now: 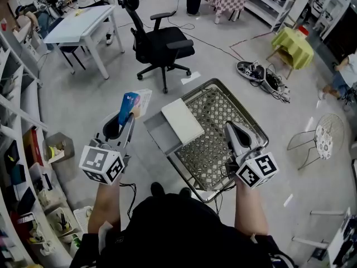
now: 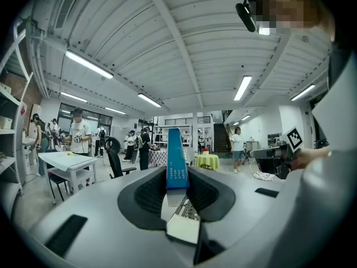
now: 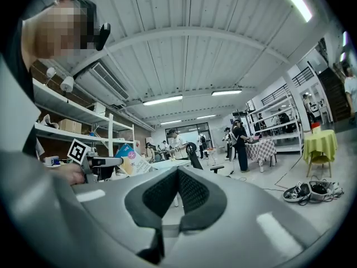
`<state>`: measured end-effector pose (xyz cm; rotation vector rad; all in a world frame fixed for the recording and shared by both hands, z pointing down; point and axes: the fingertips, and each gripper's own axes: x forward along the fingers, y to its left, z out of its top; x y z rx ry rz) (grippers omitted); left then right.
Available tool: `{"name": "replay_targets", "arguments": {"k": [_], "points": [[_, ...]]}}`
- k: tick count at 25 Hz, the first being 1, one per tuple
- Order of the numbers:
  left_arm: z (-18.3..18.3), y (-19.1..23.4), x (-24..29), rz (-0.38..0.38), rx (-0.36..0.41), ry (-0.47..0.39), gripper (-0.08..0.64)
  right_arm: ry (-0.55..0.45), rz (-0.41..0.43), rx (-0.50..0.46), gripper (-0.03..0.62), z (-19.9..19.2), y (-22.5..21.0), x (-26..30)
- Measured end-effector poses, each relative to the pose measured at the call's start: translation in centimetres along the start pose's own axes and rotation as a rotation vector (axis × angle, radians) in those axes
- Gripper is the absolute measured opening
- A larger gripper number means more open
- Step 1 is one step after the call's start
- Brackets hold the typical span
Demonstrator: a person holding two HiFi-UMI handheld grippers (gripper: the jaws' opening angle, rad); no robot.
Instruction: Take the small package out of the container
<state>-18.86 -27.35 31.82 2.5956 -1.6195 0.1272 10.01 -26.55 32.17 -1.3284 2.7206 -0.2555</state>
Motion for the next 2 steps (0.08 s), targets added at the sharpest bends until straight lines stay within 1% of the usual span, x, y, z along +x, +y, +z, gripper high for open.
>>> {"name": "replay_targets", "arguments": {"k": [2], "points": [[-0.22, 0.26, 0.02, -0.004, -0.004, 0.005, 0.094, 0.000, 0.000, 0.002, 0.008, -0.10, 0.17, 0.34]]}}
